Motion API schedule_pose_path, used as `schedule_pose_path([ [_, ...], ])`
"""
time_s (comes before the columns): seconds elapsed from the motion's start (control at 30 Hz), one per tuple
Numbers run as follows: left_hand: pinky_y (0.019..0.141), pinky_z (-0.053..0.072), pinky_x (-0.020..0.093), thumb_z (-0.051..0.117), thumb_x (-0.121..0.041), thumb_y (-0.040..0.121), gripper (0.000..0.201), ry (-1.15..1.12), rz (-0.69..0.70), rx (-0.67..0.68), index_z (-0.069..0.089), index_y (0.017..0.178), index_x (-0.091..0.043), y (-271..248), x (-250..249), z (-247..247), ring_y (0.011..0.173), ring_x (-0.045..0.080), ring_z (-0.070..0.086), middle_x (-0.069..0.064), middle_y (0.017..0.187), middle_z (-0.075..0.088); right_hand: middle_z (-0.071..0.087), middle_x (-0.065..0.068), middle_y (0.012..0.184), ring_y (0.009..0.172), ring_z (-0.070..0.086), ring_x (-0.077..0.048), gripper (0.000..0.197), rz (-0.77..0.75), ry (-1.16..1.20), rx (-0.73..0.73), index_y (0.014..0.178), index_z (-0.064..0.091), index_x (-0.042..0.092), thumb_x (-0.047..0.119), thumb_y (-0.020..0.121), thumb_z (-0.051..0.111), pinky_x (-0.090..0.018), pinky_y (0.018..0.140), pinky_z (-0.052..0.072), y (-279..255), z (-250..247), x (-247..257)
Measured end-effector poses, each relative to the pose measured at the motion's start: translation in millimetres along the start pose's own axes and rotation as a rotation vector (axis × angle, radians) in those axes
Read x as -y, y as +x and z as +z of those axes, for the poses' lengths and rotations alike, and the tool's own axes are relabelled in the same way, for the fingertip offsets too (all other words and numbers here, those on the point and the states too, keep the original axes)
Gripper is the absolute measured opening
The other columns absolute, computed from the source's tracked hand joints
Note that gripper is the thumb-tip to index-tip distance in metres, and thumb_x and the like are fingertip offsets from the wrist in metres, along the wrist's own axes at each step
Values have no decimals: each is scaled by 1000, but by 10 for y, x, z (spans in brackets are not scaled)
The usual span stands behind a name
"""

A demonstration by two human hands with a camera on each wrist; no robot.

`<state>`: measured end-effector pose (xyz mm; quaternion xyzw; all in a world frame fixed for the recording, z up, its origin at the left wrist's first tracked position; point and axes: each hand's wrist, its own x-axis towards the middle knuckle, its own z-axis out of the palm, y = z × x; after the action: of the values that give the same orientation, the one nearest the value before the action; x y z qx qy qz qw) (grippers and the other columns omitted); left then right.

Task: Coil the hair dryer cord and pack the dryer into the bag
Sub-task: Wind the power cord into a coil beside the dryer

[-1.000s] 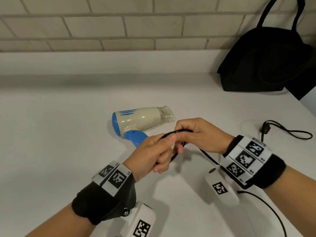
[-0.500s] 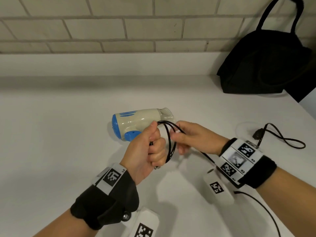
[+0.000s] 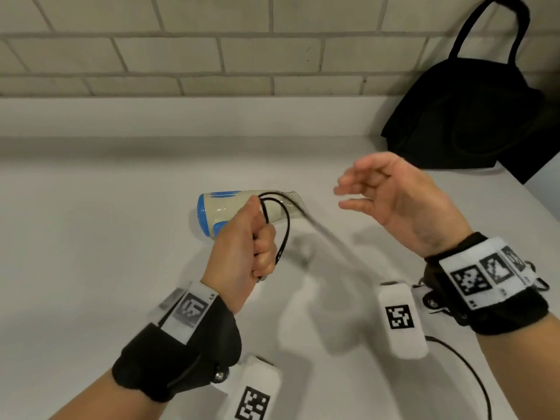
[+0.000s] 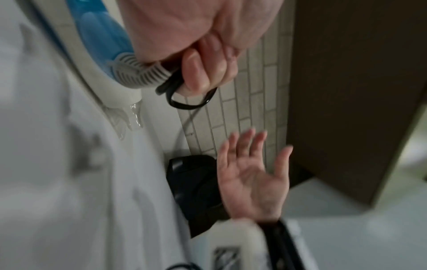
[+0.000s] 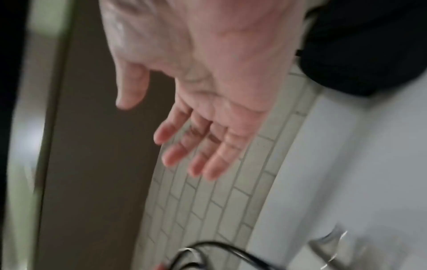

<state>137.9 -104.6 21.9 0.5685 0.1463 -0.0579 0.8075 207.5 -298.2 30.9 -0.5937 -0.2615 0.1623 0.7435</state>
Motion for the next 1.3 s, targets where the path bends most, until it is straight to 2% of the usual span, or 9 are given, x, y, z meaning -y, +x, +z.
schedule_pose_path([
  [0.2, 43, 7, 25, 30, -38, 95, 51, 16, 81, -19, 23, 46, -24, 7, -11, 105, 34, 7, 11, -10, 37, 19, 43, -2, 131, 125, 38, -19, 69, 422, -1063, 121, 133, 27, 23, 41, 77, 63, -30, 100, 34, 40, 268, -222],
  [0.3, 42, 8, 25, 32, -42, 94, 49, -103, 105, -81, 22, 49, -25, 50, -127, 50, 33, 7, 13, -9, 37, 19, 65, 4, 85, 81, 62, -17, 45, 638, -941, 292, 131, 37, 19, 29, 89, 50, -36, 84, 46, -169, 266, -420],
  [0.37, 41, 9, 24, 31, -42, 94, 48, -186, 134, -114, 22, 51, -23, 92, -194, -6, 31, 7, 13, -7, 36, 20, 58, 16, 62, 64, 56, -13, 29, 574, -894, 232, 121, 48, 23, 28, 93, 40, -39, 76, 47, -330, 279, -481],
  [0.53, 38, 14, 21, 27, -44, 95, 47, -203, 211, -137, 27, 54, -21, 124, -180, 46, 29, 7, 18, -8, 37, 36, 58, 14, 69, 75, 59, -25, 38, 104, -1267, -94, 126, 42, 30, 37, 94, 25, -32, 61, 37, -403, 397, -421],
  [0.63, 34, 26, 18, 24, -47, 93, 46, 9, 289, -16, 35, 59, -18, 113, -84, 183, 28, 8, 38, -6, 49, 64, 71, 1, 94, 82, 65, -28, 29, -27, -1425, 12, 109, 58, 21, 32, 92, 37, -31, 55, 37, -311, 503, -428],
  [0.77, 59, 51, 14, 26, -49, 84, 44, 366, 339, 177, 52, 80, -13, 85, 90, 263, 63, 4, 64, -5, 63, 70, 70, 8, 65, 58, 64, -13, 31, -184, -1413, 148, 71, 65, 23, 37, 80, 39, -28, 34, 44, -261, 668, -283],
  [0.97, 44, 36, 12, 23, -50, 84, 42, 696, 343, 267, 41, 62, -19, 21, 199, 164, 36, 2, 43, -8, 36, 47, 51, 27, 47, 55, 50, 6, 36, -28, -1148, 11, 61, 49, 32, 68, 60, 53, -12, 52, 31, -198, 470, -85],
  [1.2, 35, 20, 12, 58, -47, 78, 39, 503, 108, 379, 37, 65, -16, 26, 68, 77, 35, 1, 22, -12, 37, 28, 44, 16, 60, 59, 45, 0, 40, -16, -905, 189, 113, 44, 46, 51, 75, 55, -10, 60, 36, -51, 204, -70],
  [1.3, 34, 18, 11, 62, -23, 72, 26, 435, 86, 428, 44, 54, -28, 39, 43, 19, 33, 0, 21, -13, 39, 28, 41, 21, 83, 78, 44, 11, 45, -1, -958, 260, 121, 46, 30, 46, 79, 46, -5, 72, 34, 21, 254, -161],
])
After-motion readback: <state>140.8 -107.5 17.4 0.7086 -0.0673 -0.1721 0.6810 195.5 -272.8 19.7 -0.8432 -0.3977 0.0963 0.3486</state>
